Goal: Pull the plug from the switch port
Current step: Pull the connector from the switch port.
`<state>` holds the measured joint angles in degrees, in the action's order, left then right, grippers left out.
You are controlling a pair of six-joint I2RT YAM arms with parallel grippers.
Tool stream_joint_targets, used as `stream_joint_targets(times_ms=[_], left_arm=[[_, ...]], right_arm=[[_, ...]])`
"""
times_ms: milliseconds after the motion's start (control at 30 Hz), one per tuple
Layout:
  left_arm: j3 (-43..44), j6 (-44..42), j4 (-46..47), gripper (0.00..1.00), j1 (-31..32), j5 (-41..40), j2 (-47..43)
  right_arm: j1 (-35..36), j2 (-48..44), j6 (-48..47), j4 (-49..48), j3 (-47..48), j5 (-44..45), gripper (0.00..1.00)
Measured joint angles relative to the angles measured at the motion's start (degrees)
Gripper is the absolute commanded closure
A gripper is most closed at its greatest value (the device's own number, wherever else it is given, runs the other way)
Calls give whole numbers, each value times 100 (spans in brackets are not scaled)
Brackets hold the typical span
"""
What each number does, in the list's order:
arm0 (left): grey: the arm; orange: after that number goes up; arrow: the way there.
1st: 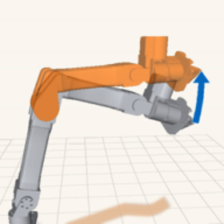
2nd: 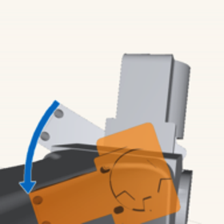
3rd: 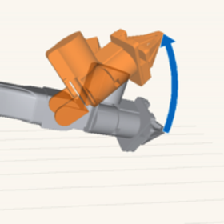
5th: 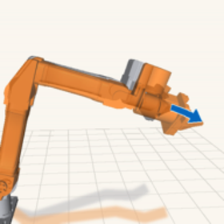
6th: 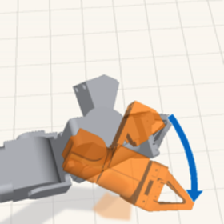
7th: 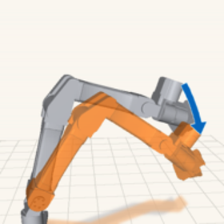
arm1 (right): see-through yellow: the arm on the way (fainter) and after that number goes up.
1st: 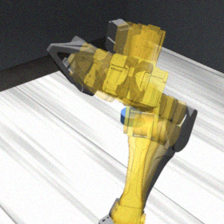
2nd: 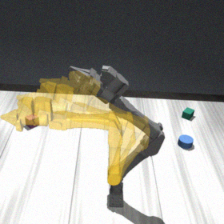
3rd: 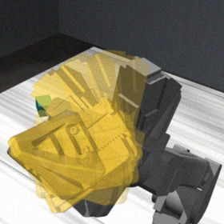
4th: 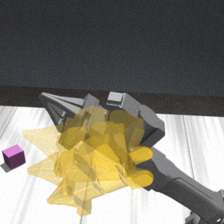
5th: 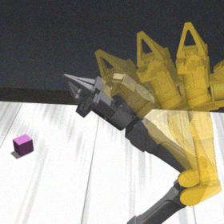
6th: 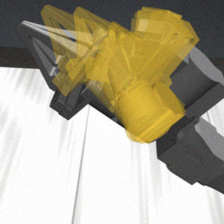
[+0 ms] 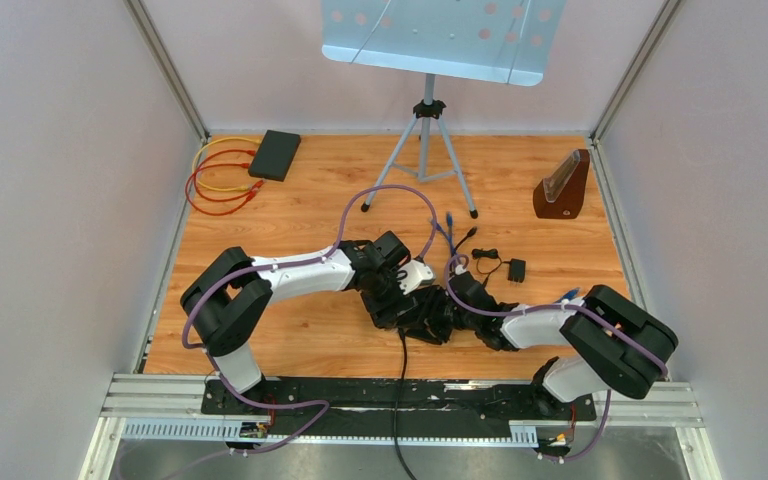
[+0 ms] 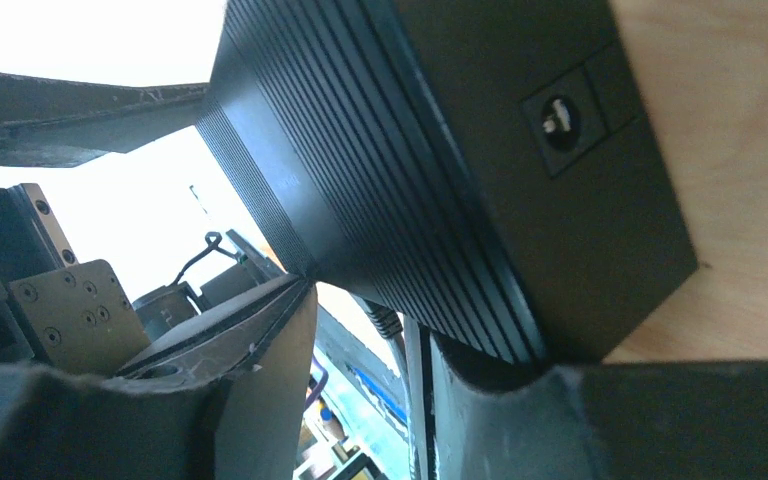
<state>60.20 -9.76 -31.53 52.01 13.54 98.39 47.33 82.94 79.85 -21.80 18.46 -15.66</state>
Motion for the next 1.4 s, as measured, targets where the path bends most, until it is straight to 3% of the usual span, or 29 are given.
stream_joint_targets(times_ms=[367, 467, 733, 1033, 1200, 1400], left_arm=[[31, -20, -105, 31, -37, -61, 11], [37, 2, -127, 31, -50, -74, 11], [42, 0, -133, 33, -50, -74, 13], [50, -20, -129, 36, -48, -57, 22], [50, -68, -131, 36, -48, -55, 22], [50, -105, -136, 36, -48, -55, 20]], right_arm=[[120, 208, -83, -463, 11, 162, 76], [129, 350, -153, -706, -76, 162, 67], [136, 356, -310, -1062, -208, 214, 62], [153, 328, -304, -896, -164, 358, 81], [151, 326, -424, -885, -120, 313, 98], [149, 212, -1303, -334, 170, 129, 100]])
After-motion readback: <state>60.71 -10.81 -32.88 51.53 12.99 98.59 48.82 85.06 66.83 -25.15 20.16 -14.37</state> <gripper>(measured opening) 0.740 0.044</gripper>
